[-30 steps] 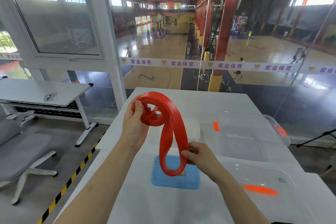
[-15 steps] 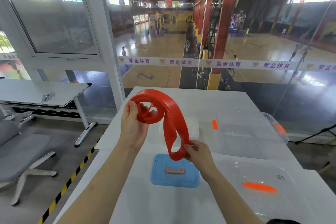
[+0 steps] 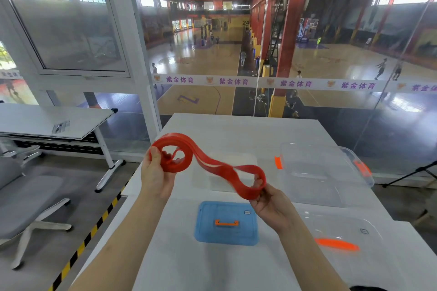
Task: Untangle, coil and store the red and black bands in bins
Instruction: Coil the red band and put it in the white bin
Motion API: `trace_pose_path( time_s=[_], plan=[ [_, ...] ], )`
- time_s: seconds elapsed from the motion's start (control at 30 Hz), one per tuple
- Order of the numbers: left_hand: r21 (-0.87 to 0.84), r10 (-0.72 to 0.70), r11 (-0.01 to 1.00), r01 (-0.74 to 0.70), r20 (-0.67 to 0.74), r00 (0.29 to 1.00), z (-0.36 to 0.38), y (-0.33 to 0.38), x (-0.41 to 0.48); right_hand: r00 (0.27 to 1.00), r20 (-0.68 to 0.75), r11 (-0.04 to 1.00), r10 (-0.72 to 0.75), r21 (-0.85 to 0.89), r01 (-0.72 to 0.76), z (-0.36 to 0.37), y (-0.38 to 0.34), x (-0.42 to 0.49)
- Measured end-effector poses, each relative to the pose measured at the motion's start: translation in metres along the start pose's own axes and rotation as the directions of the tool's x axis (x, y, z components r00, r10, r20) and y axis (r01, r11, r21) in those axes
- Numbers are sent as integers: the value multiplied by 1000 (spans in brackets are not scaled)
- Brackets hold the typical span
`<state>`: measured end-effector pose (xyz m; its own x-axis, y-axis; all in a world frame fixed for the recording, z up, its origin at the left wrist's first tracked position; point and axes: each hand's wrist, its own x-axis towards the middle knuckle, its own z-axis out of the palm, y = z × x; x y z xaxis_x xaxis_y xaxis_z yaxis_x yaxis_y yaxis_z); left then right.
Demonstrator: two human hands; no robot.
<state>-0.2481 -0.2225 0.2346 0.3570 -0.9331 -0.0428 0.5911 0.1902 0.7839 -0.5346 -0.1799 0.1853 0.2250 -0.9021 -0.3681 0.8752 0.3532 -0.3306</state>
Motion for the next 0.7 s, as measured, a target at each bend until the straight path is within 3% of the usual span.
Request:
trace_pose_path(
  time_s=[0.07,0.17,0.37,0.53,0.7],
  plan=[
    [-22,-25,999,24,-23,999,-2,0,0,1000,2,997,-12,-70,12,-3,-3,3],
    [-22,-7,1000,7,19,1000,-4,2,-2,994,14,945,-105,-310,104,-5,-2,6],
    [46,49,997,-54,95,994,13,11,-7,945,93,752,-312,-584,306,-10,6,10],
    [75,56,995,-68,159,986,24,15,-12,919,117,596,-376,-729,337,-11,9,8],
    [163,47,982,-94,274,961,36,16,-25,866,179,290,-467,-894,342,1,12,6]
  ],
)
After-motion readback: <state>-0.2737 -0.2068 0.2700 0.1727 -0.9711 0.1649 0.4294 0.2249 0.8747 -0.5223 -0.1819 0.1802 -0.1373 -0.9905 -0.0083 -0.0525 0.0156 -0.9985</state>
